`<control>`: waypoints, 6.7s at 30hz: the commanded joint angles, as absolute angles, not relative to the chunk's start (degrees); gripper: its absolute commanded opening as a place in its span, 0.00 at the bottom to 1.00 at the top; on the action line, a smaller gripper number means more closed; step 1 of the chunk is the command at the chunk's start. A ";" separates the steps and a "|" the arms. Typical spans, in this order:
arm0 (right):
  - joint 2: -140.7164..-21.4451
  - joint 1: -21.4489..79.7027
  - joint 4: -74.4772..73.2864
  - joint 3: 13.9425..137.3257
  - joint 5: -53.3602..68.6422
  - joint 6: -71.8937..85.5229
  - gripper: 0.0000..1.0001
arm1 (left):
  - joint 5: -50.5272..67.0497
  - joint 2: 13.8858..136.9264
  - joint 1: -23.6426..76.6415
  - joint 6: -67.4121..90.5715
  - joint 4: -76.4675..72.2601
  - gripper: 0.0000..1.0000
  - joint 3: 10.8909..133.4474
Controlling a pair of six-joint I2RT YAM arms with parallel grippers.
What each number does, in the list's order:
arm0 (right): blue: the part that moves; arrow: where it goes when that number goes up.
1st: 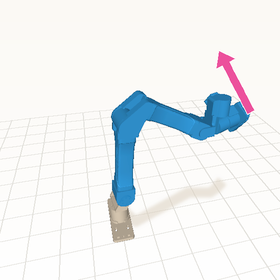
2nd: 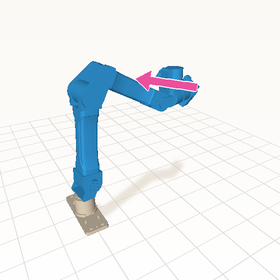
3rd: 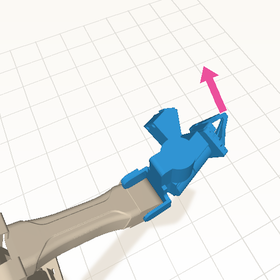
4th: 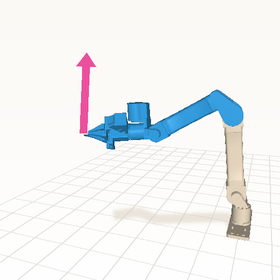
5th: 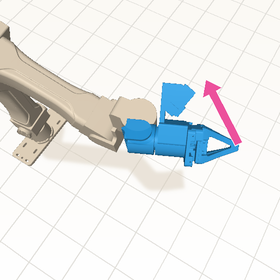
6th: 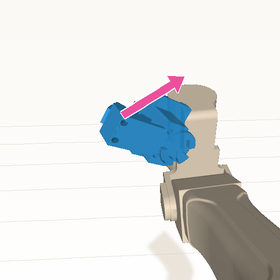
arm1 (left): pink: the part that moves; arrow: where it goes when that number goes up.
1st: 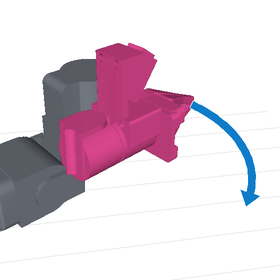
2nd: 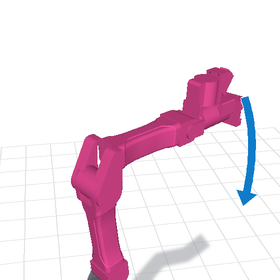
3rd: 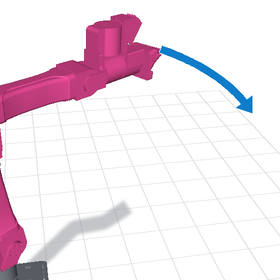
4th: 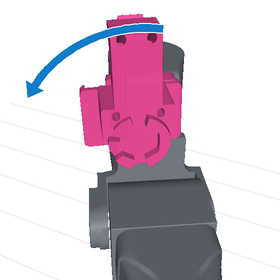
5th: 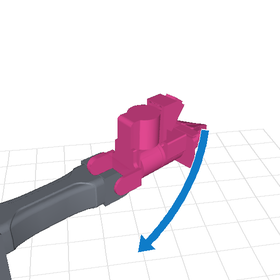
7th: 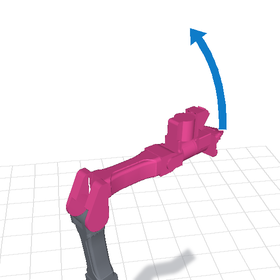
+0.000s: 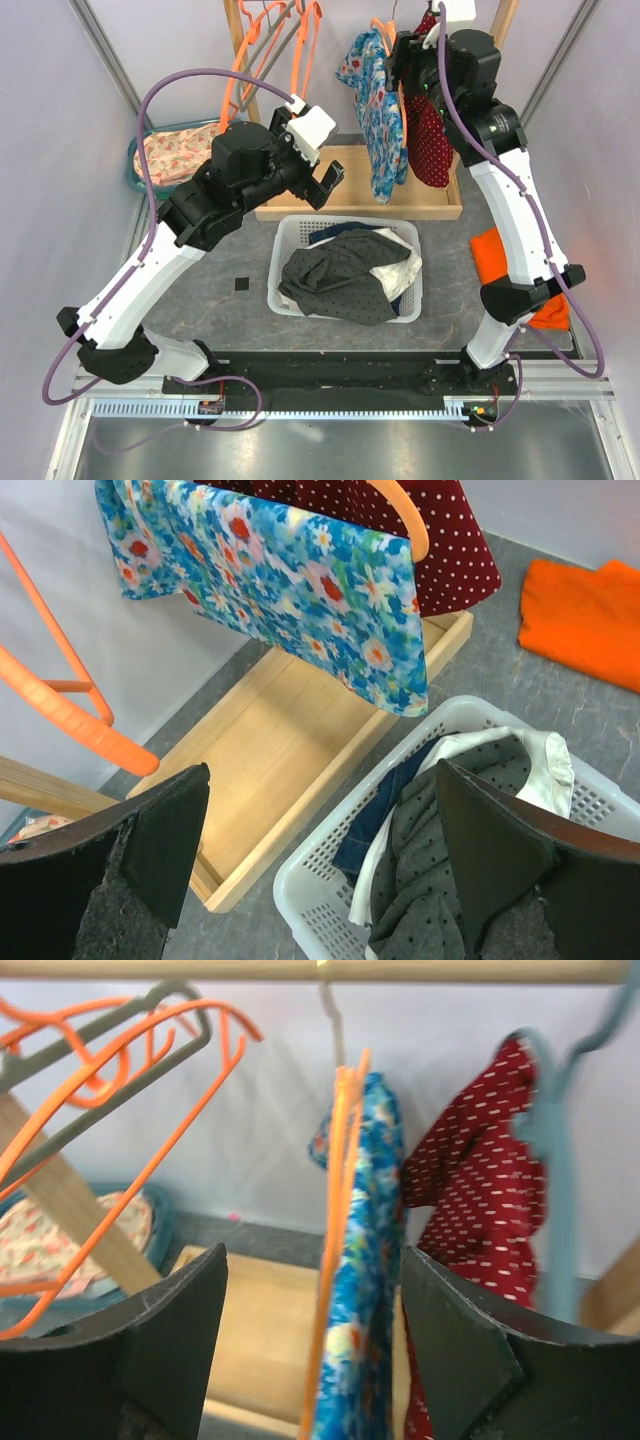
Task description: Remove the skirt from the hanger
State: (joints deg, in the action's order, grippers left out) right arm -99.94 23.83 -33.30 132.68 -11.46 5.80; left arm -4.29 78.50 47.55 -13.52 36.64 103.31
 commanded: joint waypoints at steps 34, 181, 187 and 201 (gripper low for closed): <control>-93.61 25.31 -16.35 127.17 -15.29 6.51 0.00 | -7.47 74.45 47.20 -16.96 36.56 1.00 101.69; -69.60 29.36 -47.19 111.26 -12.57 11.78 0.00 | -8.17 84.98 50.47 -33.48 34.99 0.02 67.33; -72.86 29.35 -46.06 113.20 -13.36 12.22 0.00 | -14.77 86.22 48.78 -45.34 17.15 0.02 54.60; -86.29 29.44 -44.91 122.60 -14.59 10.37 0.00 | -15.03 94.14 50.10 -42.10 18.02 0.52 56.52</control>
State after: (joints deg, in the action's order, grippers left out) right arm -83.33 29.41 -47.64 117.67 -13.50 11.14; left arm -16.62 92.36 49.45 -42.22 16.91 56.88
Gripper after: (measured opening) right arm 0.022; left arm 0.433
